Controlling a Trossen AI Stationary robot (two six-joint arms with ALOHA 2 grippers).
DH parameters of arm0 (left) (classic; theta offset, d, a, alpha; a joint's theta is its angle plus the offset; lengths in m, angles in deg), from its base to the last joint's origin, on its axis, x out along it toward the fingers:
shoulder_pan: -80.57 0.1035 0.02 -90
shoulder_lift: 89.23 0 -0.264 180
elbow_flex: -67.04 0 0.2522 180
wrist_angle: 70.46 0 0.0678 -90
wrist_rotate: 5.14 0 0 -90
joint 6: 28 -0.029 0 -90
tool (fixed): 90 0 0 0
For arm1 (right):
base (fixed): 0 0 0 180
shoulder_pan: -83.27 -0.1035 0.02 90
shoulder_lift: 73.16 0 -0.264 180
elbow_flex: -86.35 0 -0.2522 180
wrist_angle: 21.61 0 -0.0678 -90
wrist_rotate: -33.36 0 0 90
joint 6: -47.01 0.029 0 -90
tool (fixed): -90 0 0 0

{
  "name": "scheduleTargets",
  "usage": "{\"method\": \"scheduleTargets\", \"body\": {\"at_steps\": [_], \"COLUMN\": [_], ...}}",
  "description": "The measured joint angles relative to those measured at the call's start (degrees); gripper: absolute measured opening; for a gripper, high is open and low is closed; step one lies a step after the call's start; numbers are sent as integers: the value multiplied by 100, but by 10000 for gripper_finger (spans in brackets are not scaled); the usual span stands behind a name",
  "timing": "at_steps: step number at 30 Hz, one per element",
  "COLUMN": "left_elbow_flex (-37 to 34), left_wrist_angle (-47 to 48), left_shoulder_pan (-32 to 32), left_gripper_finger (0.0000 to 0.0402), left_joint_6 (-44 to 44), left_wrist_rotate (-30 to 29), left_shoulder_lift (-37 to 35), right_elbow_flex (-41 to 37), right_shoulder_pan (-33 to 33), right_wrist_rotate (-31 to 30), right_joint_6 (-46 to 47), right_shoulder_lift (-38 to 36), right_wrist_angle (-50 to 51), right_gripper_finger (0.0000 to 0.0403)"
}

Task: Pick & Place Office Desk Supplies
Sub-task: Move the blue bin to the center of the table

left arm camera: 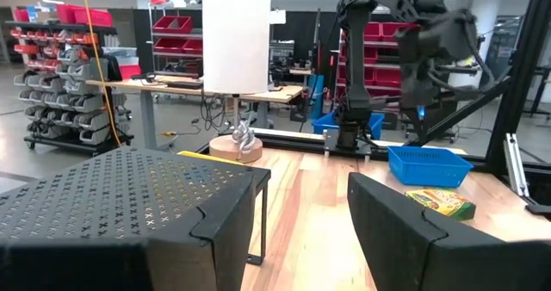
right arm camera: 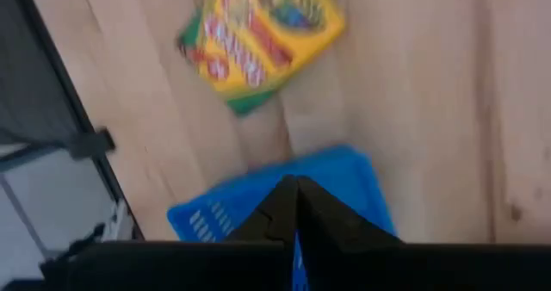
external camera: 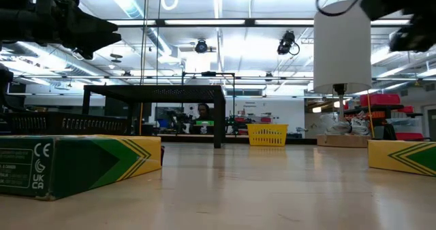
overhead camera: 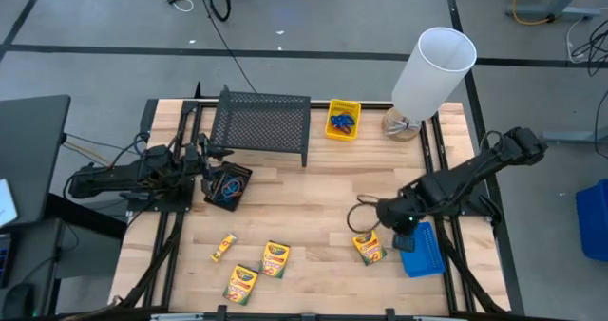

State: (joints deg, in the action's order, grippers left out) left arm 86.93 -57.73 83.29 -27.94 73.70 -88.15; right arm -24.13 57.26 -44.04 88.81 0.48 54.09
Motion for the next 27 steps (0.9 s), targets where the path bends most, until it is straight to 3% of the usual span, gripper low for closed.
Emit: {"method": "scheduleTargets", "body": {"at_steps": [8, 15, 27], "left_elbow_flex": [0, 0, 0], "left_wrist_angle": [-46, -80, -214], "left_shoulder_pan": [-1, -2, 0], "left_gripper_finger": [193, 193, 193], "left_joint_6": [89, 115, 202], "left_wrist_rotate": [0, -48, -90], "left_shoulder_lift": [0, 0, 2], "right_elbow_flex": [-182, -514, -850], "right_shoulder_pan": [-628, -620, 19], "right_wrist_rotate": [264, 324, -932], "right_joint_6": [817, 689, -165], "right_shoulder_lift": [512, 1106, 1343], "right_wrist_angle": [109, 44, -387], "right_gripper_finger": [4, 2, 1]}}
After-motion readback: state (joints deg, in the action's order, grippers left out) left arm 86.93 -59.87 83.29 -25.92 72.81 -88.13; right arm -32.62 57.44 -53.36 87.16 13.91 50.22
